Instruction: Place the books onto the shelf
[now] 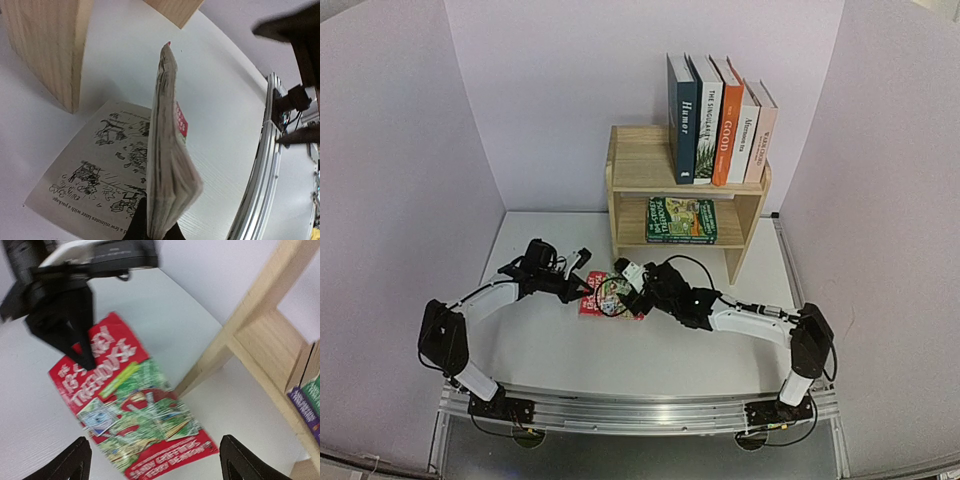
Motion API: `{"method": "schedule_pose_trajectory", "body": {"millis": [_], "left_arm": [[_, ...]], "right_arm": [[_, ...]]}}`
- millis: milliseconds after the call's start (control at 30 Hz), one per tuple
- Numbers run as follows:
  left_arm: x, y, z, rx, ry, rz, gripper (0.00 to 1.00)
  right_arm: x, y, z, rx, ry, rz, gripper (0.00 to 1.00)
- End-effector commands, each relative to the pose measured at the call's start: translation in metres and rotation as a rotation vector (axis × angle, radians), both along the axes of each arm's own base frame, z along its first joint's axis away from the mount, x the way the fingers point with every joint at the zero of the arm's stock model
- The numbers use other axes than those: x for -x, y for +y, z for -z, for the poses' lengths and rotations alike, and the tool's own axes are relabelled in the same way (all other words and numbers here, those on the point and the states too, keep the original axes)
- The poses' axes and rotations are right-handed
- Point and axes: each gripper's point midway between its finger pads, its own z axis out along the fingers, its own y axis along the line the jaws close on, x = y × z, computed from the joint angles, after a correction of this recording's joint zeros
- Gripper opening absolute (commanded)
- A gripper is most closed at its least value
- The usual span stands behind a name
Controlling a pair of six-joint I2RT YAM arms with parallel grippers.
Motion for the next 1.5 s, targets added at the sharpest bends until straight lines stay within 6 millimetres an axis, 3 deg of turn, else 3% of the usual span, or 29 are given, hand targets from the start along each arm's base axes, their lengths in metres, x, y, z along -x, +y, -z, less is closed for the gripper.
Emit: {"method": "schedule_pose_trajectory", "body": {"millis": [0,100,200,333,400,567,700,767,833,900,1000,1033,1067,1167,1233,1267,1367,1467], "left_arm": [[-0.021,0.000,-0.105,0.148,-0.088,-0.092,0.00],[-0.026,0.008,-0.118,0.178,-0.045,-0.141,0.00],[-0.033,0.018,-0.128,0.204,-0.018,-0.195,0.00],[-0.035,0.025,-0.135,0.234,-0.004,-0.216,0.00],[-0.034,0.026,-0.135,0.240,-0.004,-0.220,0.00],[-0.029,0.025,-0.140,0.257,-0.016,-0.195,0.00],[-0.026,0.026,-0.141,0.261,-0.024,-0.194,0.00],[-0.026,0.026,-0.142,0.264,-0.028,-0.192,0.00],[-0.026,0.027,-0.142,0.265,-0.029,-0.193,0.00],[-0.026,0.028,-0.143,0.267,-0.032,-0.197,0.00],[-0.030,0.036,-0.143,0.270,-0.034,-0.229,0.01],[-0.032,0.040,-0.142,0.269,-0.033,-0.248,0.02],[-0.034,0.043,-0.142,0.271,-0.036,-0.264,0.11],[-0.037,0.055,-0.144,0.274,-0.052,-0.307,0.67],[-0.040,0.065,-0.140,0.253,-0.056,-0.348,0.93],[-0.042,0.071,-0.138,0.237,-0.063,-0.369,0.99],[-0.045,0.090,-0.132,0.168,-0.105,-0.428,1.00],[-0.044,0.106,-0.131,0.112,-0.170,-0.459,1.00]], "right_arm": [[0.054,0.022,-0.028,0.139,-0.242,-0.179,0.86],[0.072,0.038,0.001,0.198,-0.297,-0.271,0.86],[0.063,0.049,0.016,0.243,-0.437,-0.248,0.86],[0.018,0.058,-0.016,0.248,-0.742,0.006,0.88],[0.006,0.061,-0.034,0.228,-0.864,0.110,0.88],[-0.015,0.072,-0.024,0.260,-0.892,0.151,0.87],[-0.028,0.067,-0.033,0.299,-0.926,0.228,0.83],[-0.028,0.067,-0.035,0.289,-0.928,0.229,0.72],[-0.029,0.067,-0.037,0.289,-0.931,0.231,0.44],[-0.028,0.065,-0.040,0.293,-0.934,0.236,0.24],[-0.025,0.059,-0.041,0.293,-0.924,0.229,0.03],[-0.024,0.056,-0.042,0.295,-0.919,0.225,0.00],[-0.021,0.053,-0.044,0.289,-0.910,0.217,0.00],[-0.010,0.050,-0.044,0.295,-0.840,0.117,0.00],[0.000,0.048,-0.038,0.289,-0.708,0.024,0.00],[0.008,0.047,-0.035,0.276,-0.618,-0.047,0.00],[0.034,0.038,-0.043,0.218,-0.359,-0.199,0.00],[0.056,0.014,-0.051,0.255,-0.172,-0.283,0.00]]}}
